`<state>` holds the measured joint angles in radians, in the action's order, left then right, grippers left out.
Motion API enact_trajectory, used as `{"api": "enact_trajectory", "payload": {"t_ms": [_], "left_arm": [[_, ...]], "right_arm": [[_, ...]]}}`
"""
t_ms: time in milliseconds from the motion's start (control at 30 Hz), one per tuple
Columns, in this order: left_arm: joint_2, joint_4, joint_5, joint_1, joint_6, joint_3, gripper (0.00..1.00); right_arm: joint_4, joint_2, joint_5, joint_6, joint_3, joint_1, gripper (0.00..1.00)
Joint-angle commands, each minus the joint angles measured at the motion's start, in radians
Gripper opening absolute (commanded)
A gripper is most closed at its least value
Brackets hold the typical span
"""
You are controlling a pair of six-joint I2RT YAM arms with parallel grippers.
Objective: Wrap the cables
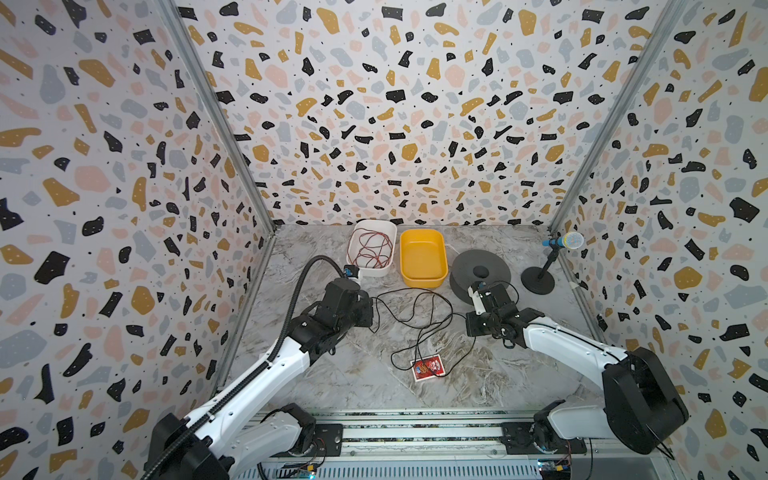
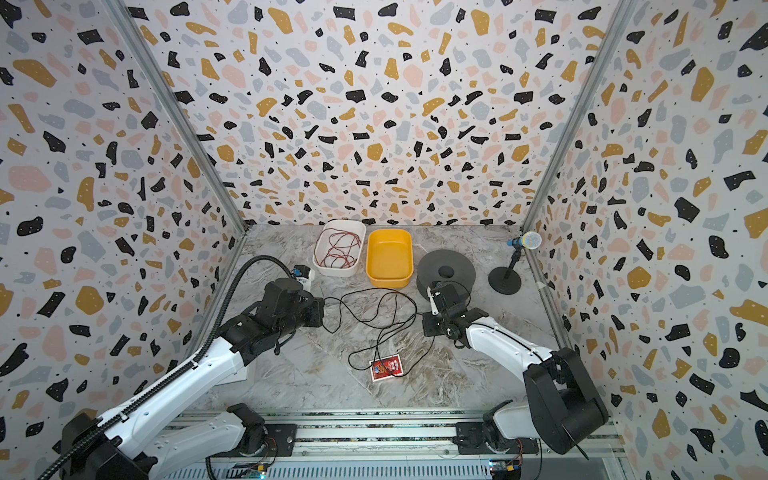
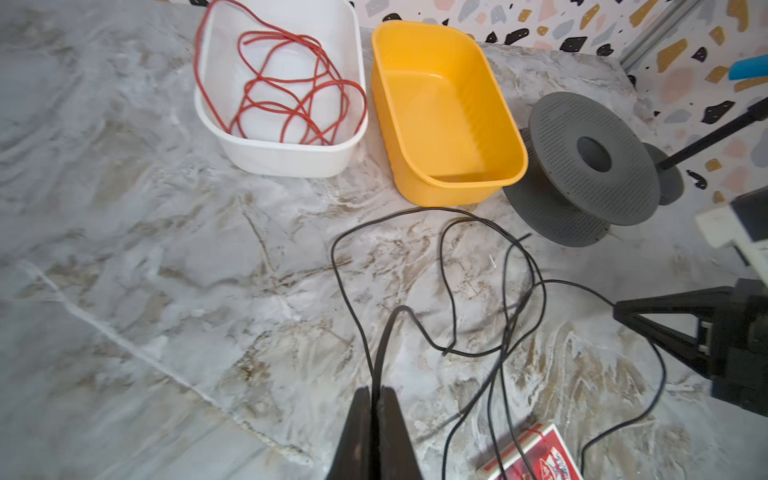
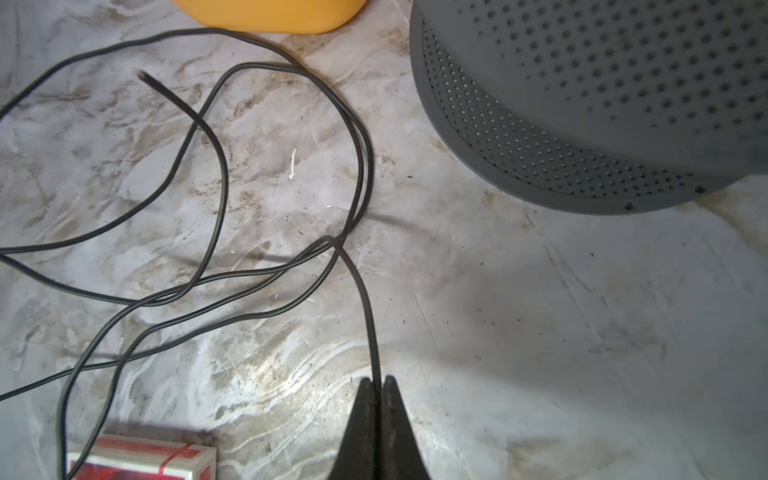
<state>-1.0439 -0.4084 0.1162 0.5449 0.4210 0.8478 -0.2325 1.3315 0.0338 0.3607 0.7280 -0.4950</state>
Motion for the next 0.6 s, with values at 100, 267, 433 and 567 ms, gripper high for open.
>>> {"api": "enact_trajectory", "payload": {"t_ms": [100,267,433,567], "left_arm": [[0.017,-0.162,0.128,-0.046,-0.108,0.108,0.0],[0.024,-0.236,0.207,-0.101,-0.139,0.182,0.0],[0.031,-0.278,0.295,-0.169,-0.169,0.242,0.0],[0.04,-0.302,0.344,-0.173,-0.179,0.259,0.0]], "right_arm": [[-0.01,-0.143,-0.077,0.035,0.0,0.065,0.0],[-0.05,-0.219,-0.094,0.045,-0.003,0.167,0.0],[-0.018,-0.319,0.001,0.065,-0.05,0.355,0.0],[-0.028,-0.338,0.012,0.059,-0.047,0.432,0.0]]}}
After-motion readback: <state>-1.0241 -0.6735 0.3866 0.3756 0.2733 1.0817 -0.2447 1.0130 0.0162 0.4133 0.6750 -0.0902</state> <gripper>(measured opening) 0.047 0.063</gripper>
